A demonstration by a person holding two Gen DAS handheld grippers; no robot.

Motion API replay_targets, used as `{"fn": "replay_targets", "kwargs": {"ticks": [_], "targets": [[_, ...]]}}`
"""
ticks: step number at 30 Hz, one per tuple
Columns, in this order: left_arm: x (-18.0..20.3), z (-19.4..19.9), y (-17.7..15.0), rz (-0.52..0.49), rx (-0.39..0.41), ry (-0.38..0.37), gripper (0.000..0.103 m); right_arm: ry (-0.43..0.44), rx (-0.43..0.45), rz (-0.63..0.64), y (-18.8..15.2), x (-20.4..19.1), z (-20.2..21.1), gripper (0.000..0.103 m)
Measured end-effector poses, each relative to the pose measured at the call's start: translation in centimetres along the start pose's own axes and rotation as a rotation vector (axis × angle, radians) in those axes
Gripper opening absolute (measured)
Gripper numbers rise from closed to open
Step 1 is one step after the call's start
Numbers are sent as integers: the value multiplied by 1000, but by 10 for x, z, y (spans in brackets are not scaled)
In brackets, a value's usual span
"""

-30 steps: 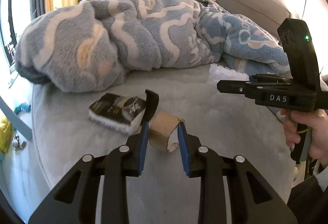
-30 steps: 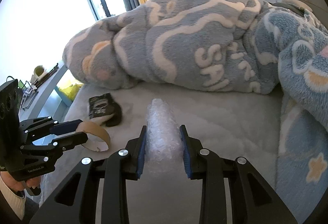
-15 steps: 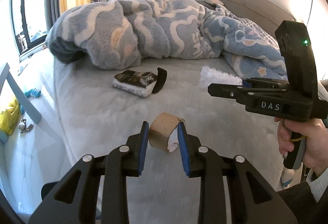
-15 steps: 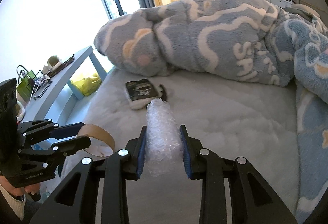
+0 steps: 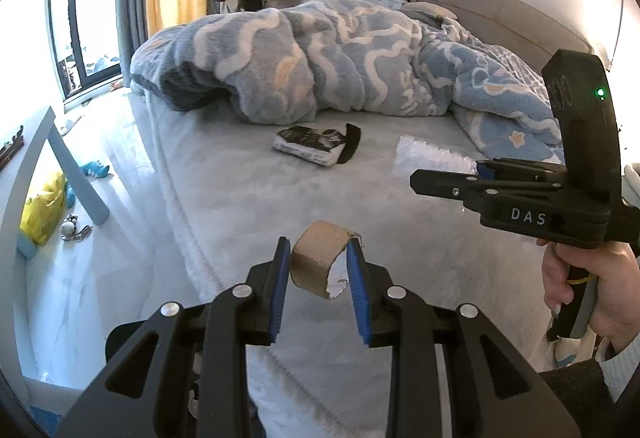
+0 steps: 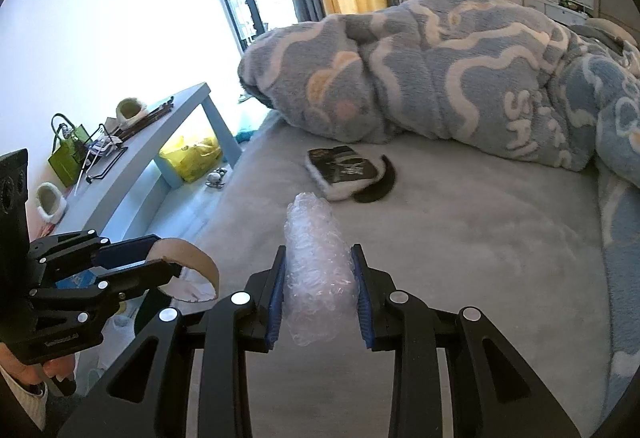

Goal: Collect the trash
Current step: 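Carry the tape roll and bubble wrap with both tools to the bin, then open the left tool over the bin to drop the tape roll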

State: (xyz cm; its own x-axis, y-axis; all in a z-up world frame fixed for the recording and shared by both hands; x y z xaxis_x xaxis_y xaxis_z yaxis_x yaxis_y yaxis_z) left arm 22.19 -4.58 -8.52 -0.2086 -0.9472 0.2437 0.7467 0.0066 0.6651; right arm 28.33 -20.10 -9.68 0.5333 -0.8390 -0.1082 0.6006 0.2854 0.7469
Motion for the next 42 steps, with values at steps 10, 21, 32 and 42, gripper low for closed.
{"fn": "replay_targets", "kwargs": {"ticks": [10, 21, 32, 42], "targets": [[-51, 16, -5, 39, 6, 81, 32, 53, 0, 47, 21, -48, -21, 31], [-116, 36, -18, 107, -26, 152, 32, 114, -23, 107, 39, -110, -56, 31], [-164, 44, -38, 179, -96, 203, 32, 172, -59, 172, 45, -168, -88, 31], [-205, 37, -67, 273, -223, 235, 33, 205, -99, 199, 43, -202, -113, 31]]}}
Point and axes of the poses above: each gripper's, at about its wrist camera, not at the fingertips, and z roughly against the way its jaws point, x to its right, y to its top, the point moved 5 cm from there along -z, roughly the way its jaws point, and after that the axes turned 11 degrees about z, right-handed, at the moved point
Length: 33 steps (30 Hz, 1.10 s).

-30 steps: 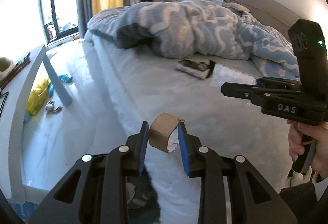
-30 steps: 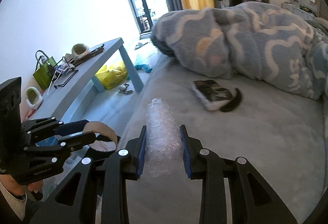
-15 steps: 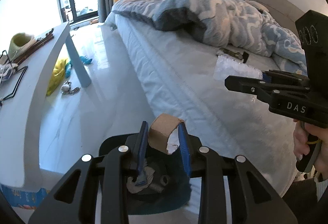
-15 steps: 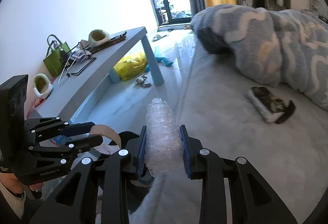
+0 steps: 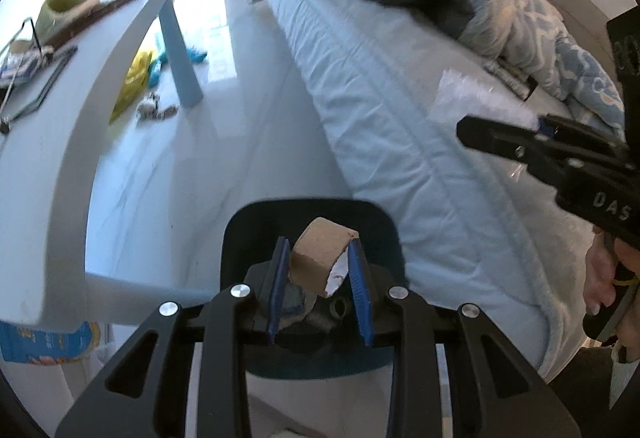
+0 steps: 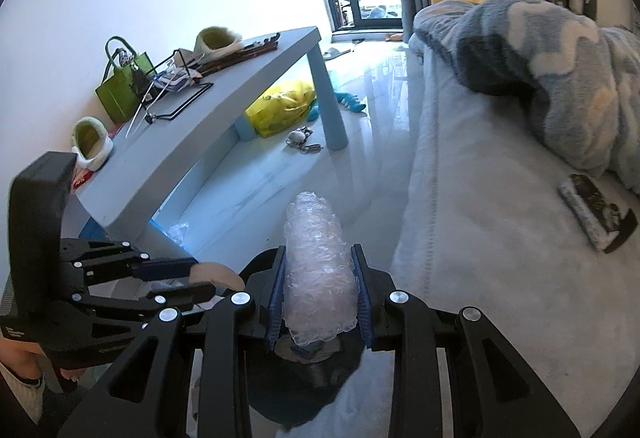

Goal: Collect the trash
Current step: 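Open the left tool over the bin to drop the tape roll, then lower the bubble wrap into the bin and open the right tool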

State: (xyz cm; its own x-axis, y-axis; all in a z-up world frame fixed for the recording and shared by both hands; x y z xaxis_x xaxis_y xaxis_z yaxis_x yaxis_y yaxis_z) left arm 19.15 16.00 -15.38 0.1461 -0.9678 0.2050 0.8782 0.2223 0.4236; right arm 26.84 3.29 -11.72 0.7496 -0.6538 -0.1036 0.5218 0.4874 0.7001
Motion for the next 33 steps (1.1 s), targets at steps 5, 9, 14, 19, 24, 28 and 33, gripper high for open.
{"fn": "replay_targets", "kwargs": {"ticks": [5, 9, 14, 19, 24, 28, 33], "targets": [[-16, -11, -9, 27, -66, -3, 46, 13, -25, 10, 2, -11, -14, 31], [-22, -8, -12, 25, -72, -7, 57, 24, -46, 10, 3, -19, -26, 31], [-30, 1, -9, 28, -41, 12, 67, 32, -86, 14, 0, -28, -43, 31], [-45, 12, -2, 54, 15, 45, 75, 39, -129, 2, -6, -34, -60, 31], [-55, 29, 9, 77, 79, 60, 83, 43, -174, 7, -13, -39, -75, 31], [-56, 39, 15, 59, 131, 95, 87, 51, -211, 5, -20, -44, -88, 31], [-62, 48, 20, 83, 163, 80, 87, 66, -256, 3, -29, -51, -103, 31]]}}
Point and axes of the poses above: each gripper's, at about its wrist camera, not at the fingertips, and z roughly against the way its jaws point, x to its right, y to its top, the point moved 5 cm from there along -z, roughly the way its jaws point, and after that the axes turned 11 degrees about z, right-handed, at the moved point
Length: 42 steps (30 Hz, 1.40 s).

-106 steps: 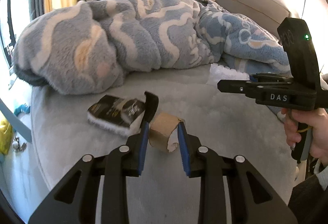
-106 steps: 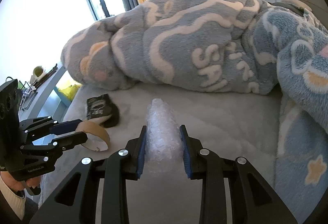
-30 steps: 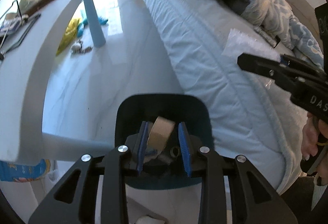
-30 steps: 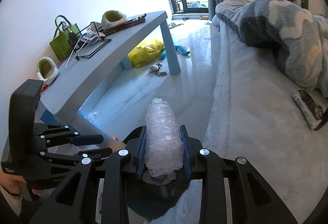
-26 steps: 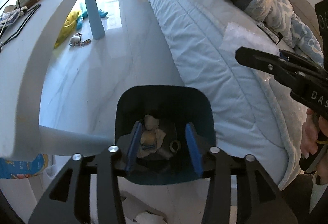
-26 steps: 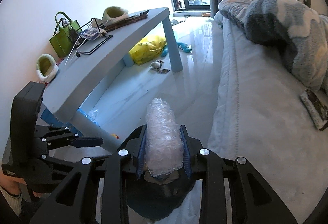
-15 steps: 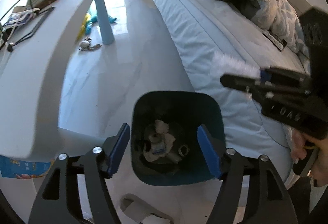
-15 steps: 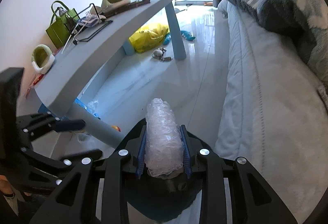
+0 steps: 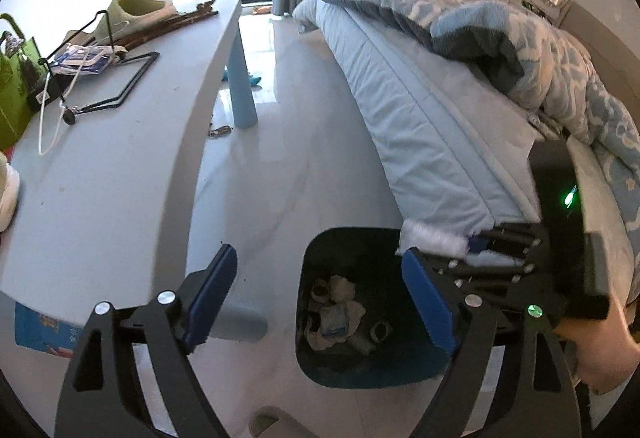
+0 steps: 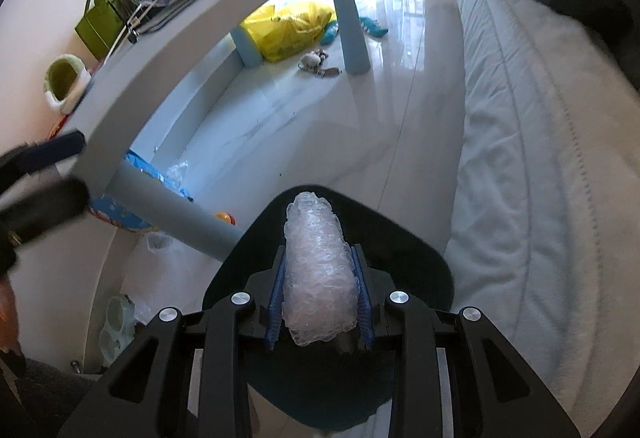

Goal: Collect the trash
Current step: 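Lower the bubble wrap into the bin and open the right tool, then move both tools back to the black tissue package on the bed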

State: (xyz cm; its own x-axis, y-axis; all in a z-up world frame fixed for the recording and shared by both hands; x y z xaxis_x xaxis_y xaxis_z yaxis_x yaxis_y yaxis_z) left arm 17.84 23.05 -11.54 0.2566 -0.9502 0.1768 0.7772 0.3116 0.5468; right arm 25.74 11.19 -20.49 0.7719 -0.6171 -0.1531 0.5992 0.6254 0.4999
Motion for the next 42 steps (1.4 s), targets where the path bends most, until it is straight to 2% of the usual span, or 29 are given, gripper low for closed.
{"fn": "replay_targets", "kwargs": {"ticks": [8, 13, 14, 15, 17, 22, 31, 42], "targets": [[-6, 22, 15, 31, 100, 13, 89, 4, -67, 29, -10, -12, -18, 33], [-1, 39, 24, -2, 180, 36, 94, 16, -109, 47, -17, -20, -29, 34], [0, 41, 25, -10, 190, 36, 94, 21, -114, 50, -17, -21, -30, 38], [2, 43, 26, -17, 200, 33, 95, 22, -117, 51, -18, -21, -30, 48], [6, 48, 27, -25, 224, 20, 96, 26, -122, 49, -20, -22, -32, 55], [15, 61, 31, -53, 291, 7, 96, 25, -122, 48, -21, -22, -31, 62], [28, 79, 37, -63, 375, -9, 96, -28, 19, 68, -5, -8, 8, 68], [66, 81, 40, -81, 387, -71, 96, -116, 177, 21, -4, 43, 68, 70]]}}
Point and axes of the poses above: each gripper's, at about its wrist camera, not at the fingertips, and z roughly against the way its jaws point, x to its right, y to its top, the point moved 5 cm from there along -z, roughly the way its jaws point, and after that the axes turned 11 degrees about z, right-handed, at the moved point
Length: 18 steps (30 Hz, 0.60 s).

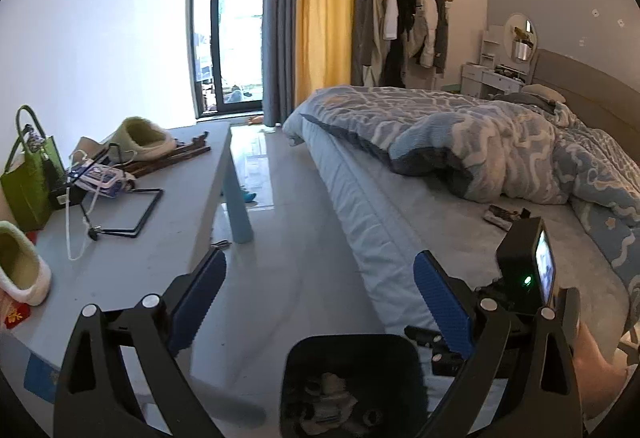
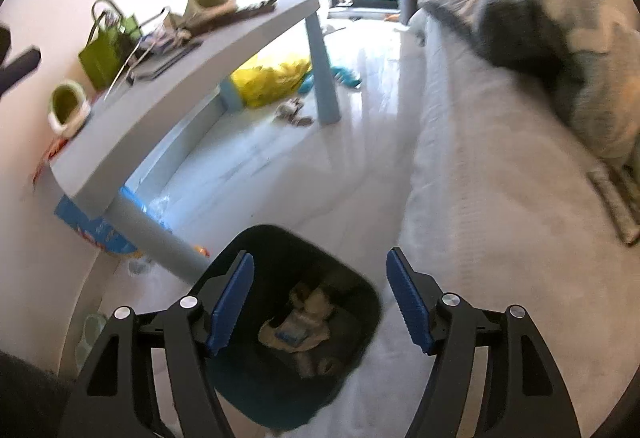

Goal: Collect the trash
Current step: 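Move both tools back to the black tissue package on the bed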

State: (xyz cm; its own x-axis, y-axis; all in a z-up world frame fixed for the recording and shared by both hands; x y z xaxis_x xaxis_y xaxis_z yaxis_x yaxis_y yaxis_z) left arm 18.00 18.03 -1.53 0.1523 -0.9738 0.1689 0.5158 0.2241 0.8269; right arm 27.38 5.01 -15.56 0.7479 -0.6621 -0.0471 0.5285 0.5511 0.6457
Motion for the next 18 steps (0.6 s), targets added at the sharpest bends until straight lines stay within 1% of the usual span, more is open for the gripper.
{"fn": "replay_targets", "kwargs": {"ticks": [6, 15, 18], "targets": [[33, -13, -4, -18, -24, -45, 96, -52, 32, -42, -9, 36, 27, 70], [73, -34, -7, -22, -52, -91, 96, -116, 70, -107, -22, 91, 61, 70], [82, -40, -9, -24, -59, -94, 96, -146, 85, -124, -26, 110, 73, 70]]}}
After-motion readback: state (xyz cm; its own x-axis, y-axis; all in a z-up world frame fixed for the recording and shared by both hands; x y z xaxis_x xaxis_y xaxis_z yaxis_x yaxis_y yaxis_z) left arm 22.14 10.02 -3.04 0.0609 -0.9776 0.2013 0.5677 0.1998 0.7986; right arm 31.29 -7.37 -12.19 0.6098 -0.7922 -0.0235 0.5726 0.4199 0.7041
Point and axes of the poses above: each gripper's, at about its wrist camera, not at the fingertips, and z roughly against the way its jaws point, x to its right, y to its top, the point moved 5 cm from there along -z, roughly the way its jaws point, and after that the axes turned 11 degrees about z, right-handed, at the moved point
